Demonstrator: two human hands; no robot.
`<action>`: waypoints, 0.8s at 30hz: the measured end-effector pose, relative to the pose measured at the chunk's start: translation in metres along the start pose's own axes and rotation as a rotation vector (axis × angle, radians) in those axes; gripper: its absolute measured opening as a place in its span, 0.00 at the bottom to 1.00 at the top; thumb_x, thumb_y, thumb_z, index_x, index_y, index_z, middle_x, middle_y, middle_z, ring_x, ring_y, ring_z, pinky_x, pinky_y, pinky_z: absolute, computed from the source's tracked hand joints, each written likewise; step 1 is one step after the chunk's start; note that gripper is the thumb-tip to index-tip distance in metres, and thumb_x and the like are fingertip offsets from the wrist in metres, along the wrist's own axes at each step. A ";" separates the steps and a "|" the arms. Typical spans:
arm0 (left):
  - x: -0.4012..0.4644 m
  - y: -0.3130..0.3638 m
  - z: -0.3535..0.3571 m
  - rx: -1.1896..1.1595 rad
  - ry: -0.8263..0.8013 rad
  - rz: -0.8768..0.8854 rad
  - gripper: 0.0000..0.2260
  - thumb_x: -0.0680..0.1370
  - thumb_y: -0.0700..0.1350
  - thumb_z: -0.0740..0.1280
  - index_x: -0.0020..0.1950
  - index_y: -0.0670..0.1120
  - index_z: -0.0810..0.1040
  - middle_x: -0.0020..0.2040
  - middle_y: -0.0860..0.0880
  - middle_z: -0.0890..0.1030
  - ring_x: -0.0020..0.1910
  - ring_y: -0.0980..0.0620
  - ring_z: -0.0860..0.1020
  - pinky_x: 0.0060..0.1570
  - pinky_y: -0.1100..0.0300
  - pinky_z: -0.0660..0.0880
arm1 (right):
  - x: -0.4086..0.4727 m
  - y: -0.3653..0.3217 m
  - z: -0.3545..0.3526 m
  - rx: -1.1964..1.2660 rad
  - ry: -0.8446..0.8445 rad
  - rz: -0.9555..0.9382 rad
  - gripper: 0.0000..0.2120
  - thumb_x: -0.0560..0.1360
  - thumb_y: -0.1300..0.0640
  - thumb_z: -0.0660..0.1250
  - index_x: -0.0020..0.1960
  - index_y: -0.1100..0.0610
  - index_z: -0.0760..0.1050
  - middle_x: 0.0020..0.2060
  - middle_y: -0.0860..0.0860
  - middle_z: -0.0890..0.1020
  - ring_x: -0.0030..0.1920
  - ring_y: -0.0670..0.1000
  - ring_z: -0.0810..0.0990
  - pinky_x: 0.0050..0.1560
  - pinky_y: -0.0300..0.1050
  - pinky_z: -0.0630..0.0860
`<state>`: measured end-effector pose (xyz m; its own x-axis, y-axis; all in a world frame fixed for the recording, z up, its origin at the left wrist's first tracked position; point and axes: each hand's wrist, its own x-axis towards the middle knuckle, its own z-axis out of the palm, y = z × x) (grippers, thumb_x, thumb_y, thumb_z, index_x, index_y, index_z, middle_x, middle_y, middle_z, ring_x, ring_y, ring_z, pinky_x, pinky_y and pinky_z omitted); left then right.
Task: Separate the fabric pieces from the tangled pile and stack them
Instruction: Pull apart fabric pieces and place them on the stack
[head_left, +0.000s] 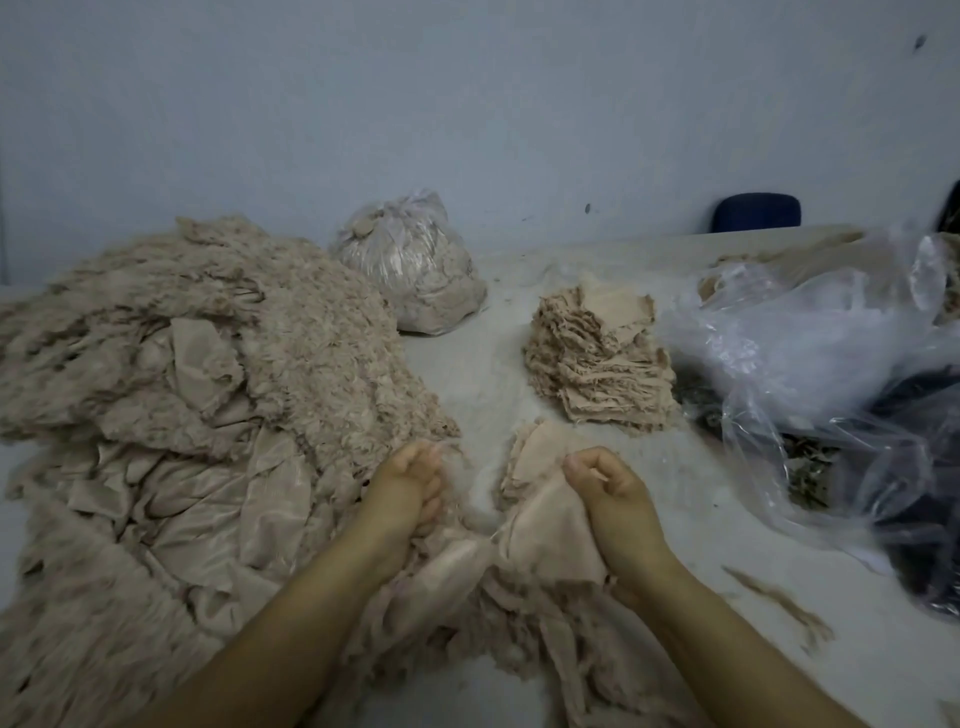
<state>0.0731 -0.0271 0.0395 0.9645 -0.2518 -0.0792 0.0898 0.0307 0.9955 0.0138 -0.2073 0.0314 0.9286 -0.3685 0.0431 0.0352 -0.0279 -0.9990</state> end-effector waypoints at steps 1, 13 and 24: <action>0.001 0.000 -0.005 0.071 -0.010 -0.023 0.13 0.82 0.42 0.56 0.37 0.45 0.68 0.22 0.53 0.64 0.18 0.58 0.59 0.18 0.69 0.56 | 0.002 -0.001 -0.004 0.041 0.024 0.028 0.15 0.79 0.57 0.63 0.34 0.55 0.69 0.28 0.50 0.68 0.30 0.48 0.67 0.29 0.37 0.66; -0.002 -0.011 0.006 0.402 -0.190 0.098 0.19 0.80 0.45 0.63 0.29 0.50 0.77 0.27 0.55 0.75 0.28 0.59 0.72 0.34 0.65 0.68 | 0.023 -0.002 -0.012 0.088 0.192 -0.029 0.09 0.79 0.56 0.64 0.41 0.57 0.74 0.32 0.53 0.79 0.33 0.51 0.76 0.35 0.42 0.73; 0.005 0.001 0.050 0.206 -0.190 0.159 0.12 0.76 0.52 0.68 0.39 0.45 0.74 0.30 0.50 0.76 0.28 0.51 0.74 0.27 0.63 0.70 | 0.010 -0.002 0.015 0.082 -0.073 -0.052 0.16 0.79 0.47 0.61 0.47 0.59 0.79 0.41 0.56 0.84 0.43 0.51 0.81 0.46 0.46 0.77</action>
<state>0.0655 -0.0767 0.0426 0.8969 -0.4365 0.0703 -0.1295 -0.1073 0.9858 0.0286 -0.1969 0.0342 0.9490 -0.3000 0.0965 0.1112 0.0321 -0.9933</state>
